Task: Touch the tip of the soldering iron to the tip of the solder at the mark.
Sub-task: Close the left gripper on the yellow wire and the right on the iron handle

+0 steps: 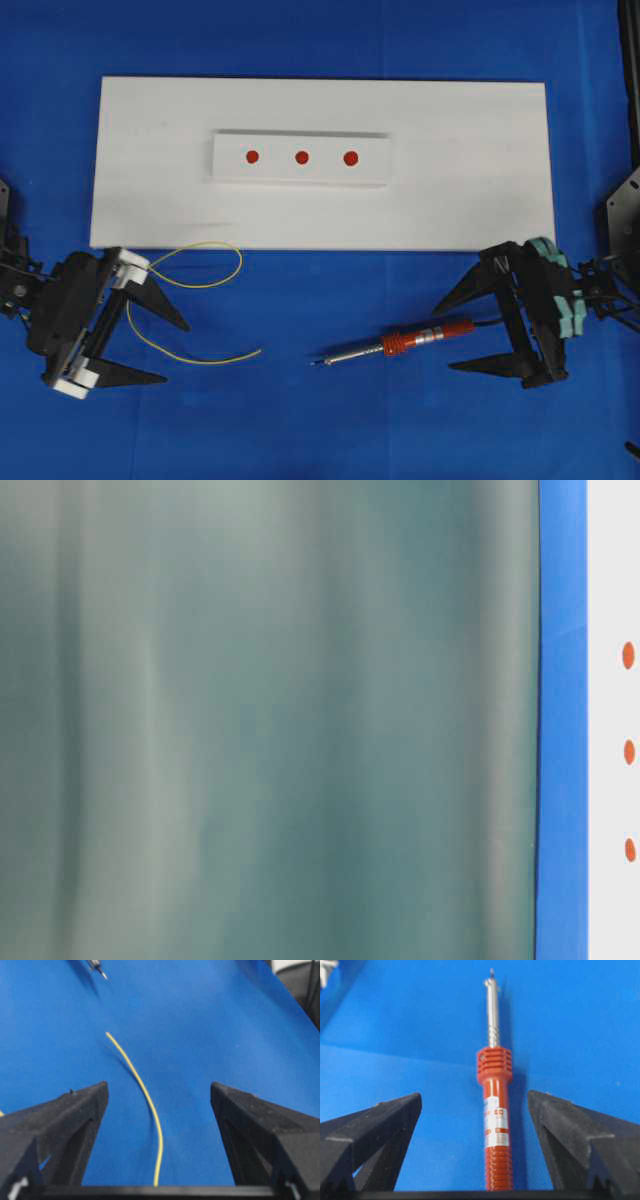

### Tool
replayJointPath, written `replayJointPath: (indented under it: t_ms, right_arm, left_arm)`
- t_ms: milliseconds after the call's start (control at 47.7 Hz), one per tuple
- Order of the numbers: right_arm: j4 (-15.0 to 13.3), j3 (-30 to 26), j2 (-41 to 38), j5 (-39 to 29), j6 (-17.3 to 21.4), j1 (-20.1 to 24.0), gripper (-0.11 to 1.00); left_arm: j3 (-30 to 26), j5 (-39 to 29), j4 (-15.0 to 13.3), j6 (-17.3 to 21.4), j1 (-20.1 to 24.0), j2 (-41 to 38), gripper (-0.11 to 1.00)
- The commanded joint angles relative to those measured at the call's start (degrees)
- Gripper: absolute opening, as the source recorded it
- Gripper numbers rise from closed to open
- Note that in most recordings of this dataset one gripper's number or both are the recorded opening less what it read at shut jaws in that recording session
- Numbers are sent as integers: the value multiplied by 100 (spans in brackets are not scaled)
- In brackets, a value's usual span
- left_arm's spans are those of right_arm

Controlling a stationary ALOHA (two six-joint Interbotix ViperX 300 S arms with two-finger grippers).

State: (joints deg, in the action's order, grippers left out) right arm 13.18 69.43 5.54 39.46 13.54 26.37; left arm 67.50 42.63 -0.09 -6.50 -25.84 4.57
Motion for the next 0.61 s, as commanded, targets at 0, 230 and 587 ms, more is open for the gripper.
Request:
replayJointPath:
  t_ms: [0, 230, 587]
  right_arm:
    - [105, -105, -264, 281, -9, 18, 88]
    - [132, -325, -932, 615, -18, 97, 88]
    - [448, -501, -1389, 721, -88, 97, 85]
  left_arm:
    - [-132, 158, -9, -9, -79, -264, 78]
    - [-202, 185, -44, -79, -149, -800, 77]
    - [-264, 246, -44, -114, -149, -1134, 67]
